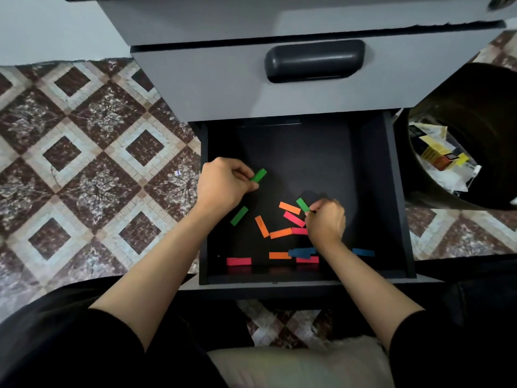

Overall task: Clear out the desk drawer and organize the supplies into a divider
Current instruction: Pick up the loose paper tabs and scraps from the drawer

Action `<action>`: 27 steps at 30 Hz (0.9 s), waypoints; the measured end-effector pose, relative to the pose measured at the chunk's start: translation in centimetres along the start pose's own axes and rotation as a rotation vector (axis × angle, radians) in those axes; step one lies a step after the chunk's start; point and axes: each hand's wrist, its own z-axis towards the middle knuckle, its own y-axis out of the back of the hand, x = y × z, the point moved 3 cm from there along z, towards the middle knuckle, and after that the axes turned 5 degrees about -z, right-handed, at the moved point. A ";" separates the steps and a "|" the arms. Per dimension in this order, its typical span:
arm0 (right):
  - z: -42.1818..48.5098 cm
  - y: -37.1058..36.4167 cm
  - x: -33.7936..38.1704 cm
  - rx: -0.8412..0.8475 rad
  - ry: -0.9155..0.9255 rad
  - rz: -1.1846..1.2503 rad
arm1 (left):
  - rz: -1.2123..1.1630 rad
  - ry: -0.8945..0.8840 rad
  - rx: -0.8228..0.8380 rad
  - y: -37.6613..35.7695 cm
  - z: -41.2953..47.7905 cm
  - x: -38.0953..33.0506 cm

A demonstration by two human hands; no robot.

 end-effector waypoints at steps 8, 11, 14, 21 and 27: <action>0.2 0.2 0.1 0.014 0.073 -0.095 | -0.015 0.016 0.056 1.2 0.4 0.1; 0.3 0.6 0.8 0.017 0.218 -0.081 | 0.032 0.030 0.071 1.3 0.2 0.5; -0.5 -0.4 3.2 0.210 0.500 -0.094 | 0.096 0.055 -0.013 2.0 0.3 0.5; -3.4 -4.3 8.5 0.405 0.903 -0.432 | 0.154 0.148 -0.051 3.1 0.8 0.8; -3.1 -5.1 9.4 0.482 0.865 -0.391 | 0.177 0.167 -0.059 2.9 0.8 1.4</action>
